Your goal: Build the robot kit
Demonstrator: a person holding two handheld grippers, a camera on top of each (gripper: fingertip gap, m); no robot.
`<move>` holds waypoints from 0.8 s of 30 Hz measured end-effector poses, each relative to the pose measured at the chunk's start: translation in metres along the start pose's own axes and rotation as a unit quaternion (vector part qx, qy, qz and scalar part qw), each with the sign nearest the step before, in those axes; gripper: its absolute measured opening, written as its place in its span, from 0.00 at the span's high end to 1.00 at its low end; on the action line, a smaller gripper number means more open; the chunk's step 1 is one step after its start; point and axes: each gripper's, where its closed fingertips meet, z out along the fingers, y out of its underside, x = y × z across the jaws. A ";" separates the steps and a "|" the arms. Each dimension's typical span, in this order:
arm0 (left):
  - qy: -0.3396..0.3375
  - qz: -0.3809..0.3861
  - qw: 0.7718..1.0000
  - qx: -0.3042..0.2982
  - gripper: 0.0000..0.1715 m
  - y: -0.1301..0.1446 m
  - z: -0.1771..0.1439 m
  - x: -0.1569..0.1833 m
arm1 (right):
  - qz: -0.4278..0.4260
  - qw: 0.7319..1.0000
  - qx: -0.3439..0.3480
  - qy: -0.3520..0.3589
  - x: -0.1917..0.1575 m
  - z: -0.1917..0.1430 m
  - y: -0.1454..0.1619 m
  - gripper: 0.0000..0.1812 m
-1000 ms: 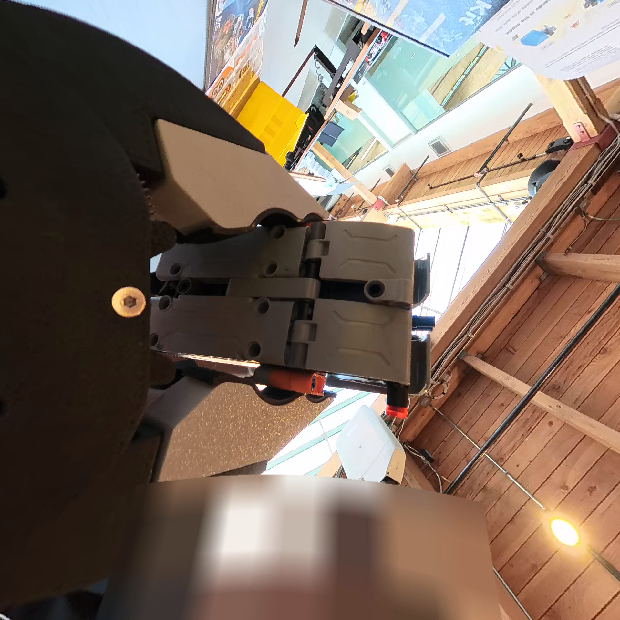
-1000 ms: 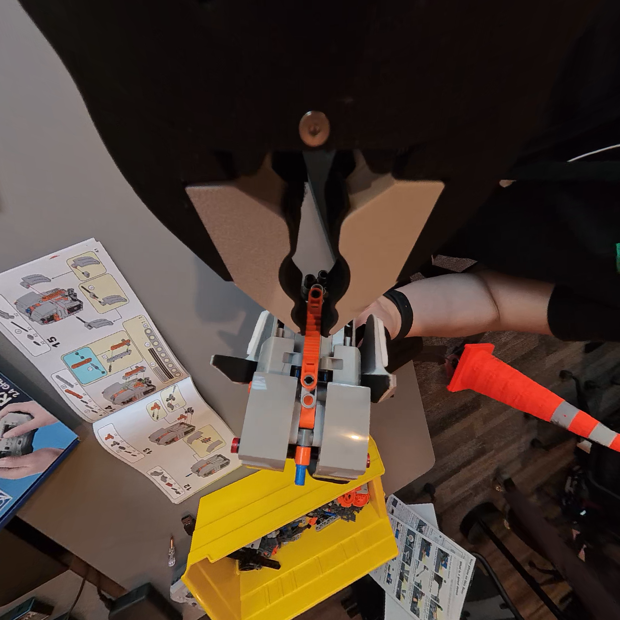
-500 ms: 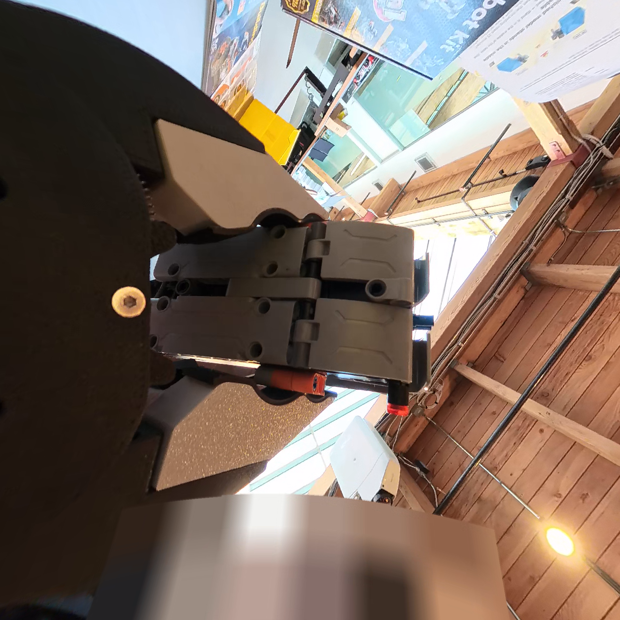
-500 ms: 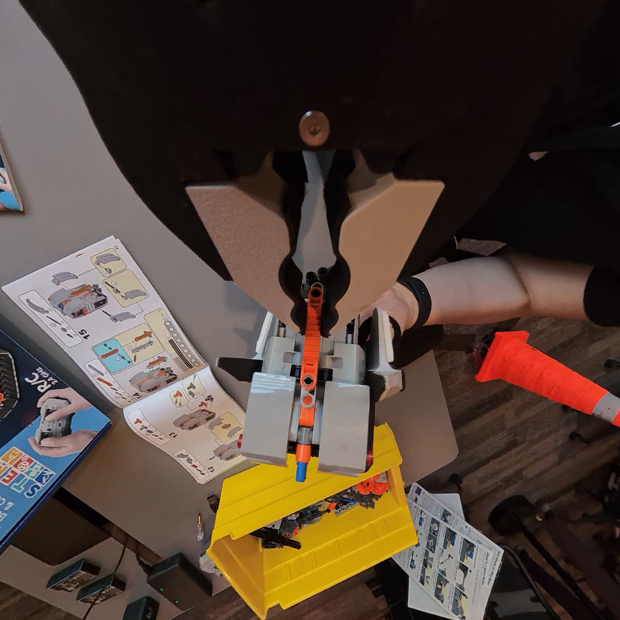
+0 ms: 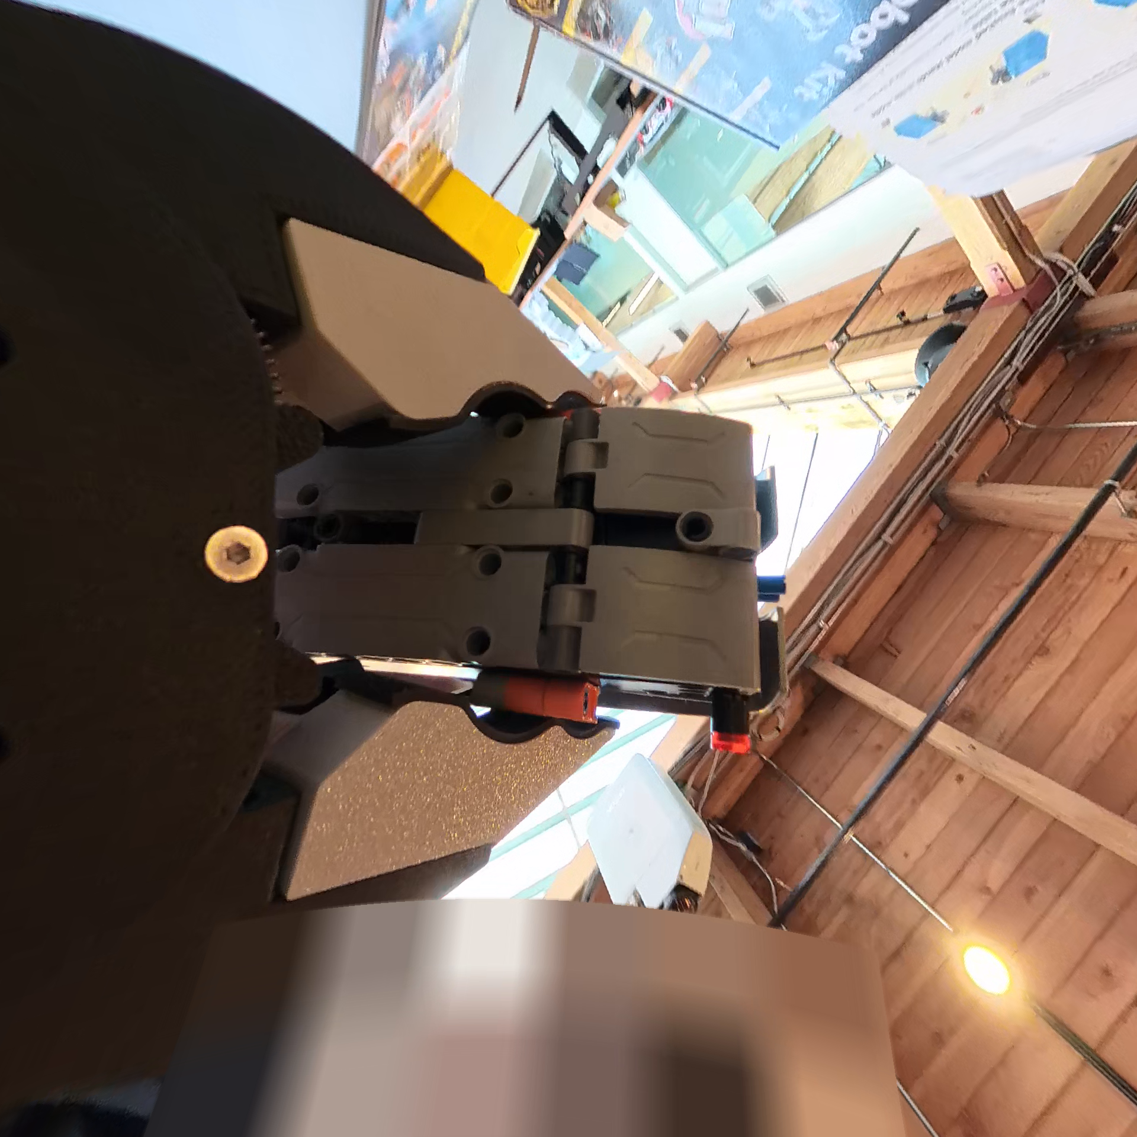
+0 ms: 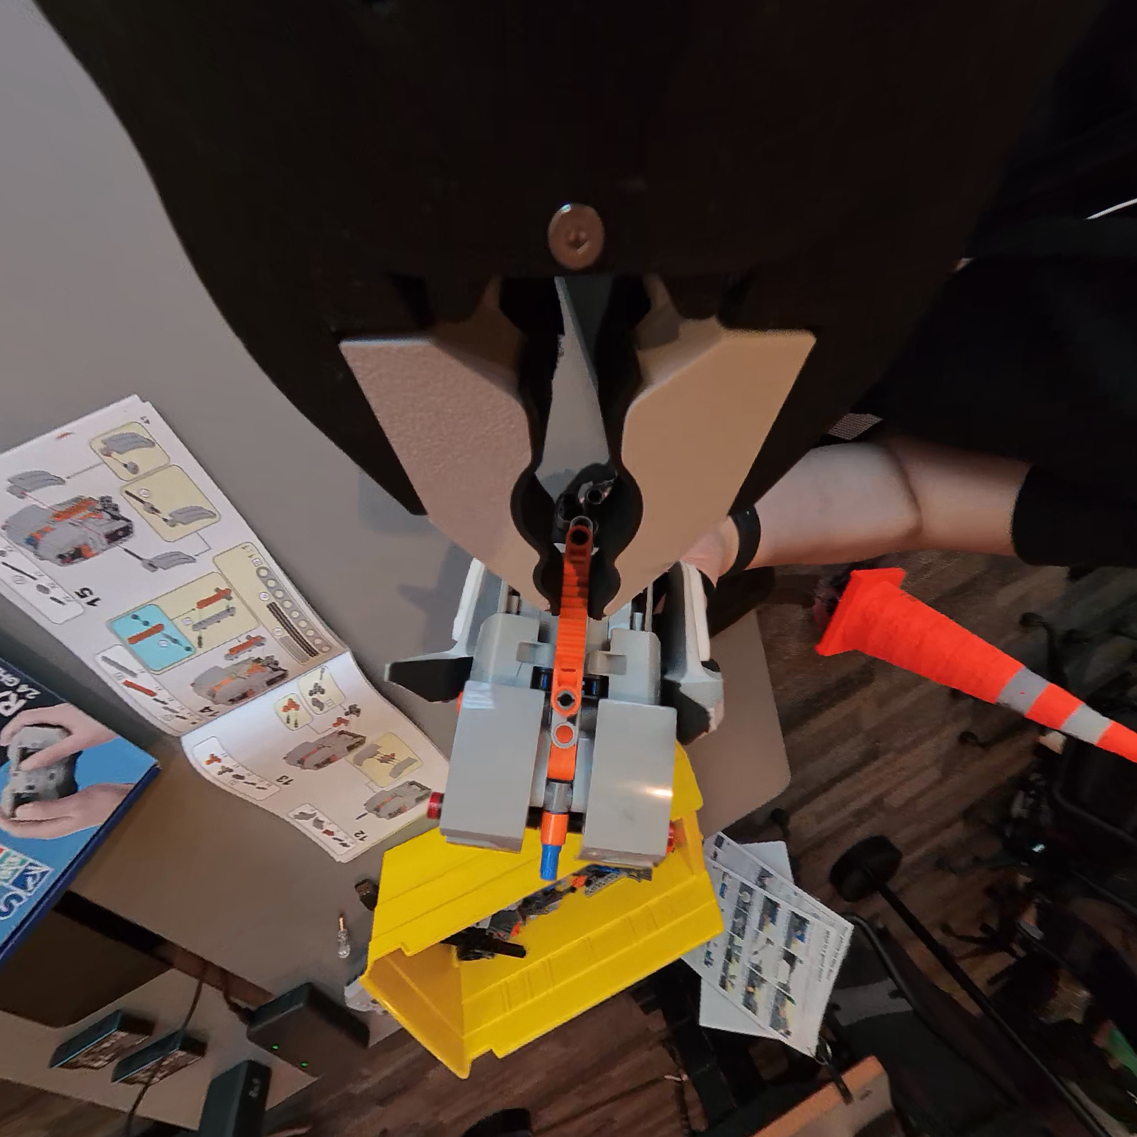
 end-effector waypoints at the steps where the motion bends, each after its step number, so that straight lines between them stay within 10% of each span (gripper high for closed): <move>1: 0.000 0.001 1.000 0.001 0.45 0.000 0.000 0.000 | -0.002 1.000 0.002 -0.005 0.000 0.000 0.000 0.97; 24: -0.023 0.013 1.000 -0.006 0.45 0.002 -0.001 -0.007 | -0.016 0.998 0.059 0.034 0.006 0.001 0.002 0.97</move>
